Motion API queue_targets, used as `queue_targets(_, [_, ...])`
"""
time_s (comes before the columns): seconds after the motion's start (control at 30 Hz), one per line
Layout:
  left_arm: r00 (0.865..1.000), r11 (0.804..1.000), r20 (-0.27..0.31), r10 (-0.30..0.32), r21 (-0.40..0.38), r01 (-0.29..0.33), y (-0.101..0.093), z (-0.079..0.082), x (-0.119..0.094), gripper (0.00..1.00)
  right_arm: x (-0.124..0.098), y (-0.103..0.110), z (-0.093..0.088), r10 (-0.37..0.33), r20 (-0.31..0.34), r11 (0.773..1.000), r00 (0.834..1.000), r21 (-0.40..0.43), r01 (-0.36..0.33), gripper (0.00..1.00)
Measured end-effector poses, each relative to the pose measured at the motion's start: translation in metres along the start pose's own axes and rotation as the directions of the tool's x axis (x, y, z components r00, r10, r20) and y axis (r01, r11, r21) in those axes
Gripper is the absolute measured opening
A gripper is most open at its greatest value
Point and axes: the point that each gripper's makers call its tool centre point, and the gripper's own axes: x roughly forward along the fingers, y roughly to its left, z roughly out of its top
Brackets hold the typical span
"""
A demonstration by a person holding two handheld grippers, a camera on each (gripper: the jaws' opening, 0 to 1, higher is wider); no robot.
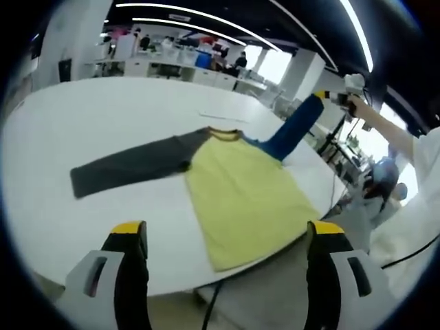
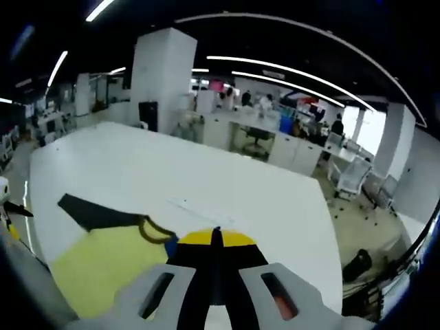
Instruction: Fold the garment on the visible template until the final outline fits inside the template.
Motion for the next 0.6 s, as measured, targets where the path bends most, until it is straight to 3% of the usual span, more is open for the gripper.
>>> queue_targets(0.2, [1.000,1.000,0.007,0.010,-0.013,-0.010,0.002,-0.003,-0.004,0.92,0.006,0.029,0.010,0.044,0.040,0.997,0.998,0.063,-0.047,0.02])
queue_targets(0.6, [1.000,0.999,0.020,0.024,-0.035,-0.024,0.006,-0.008,-0.008,0.91,0.009,0.075,0.020,0.114,0.042,0.986,0.993,0.116,-0.118,0.02])
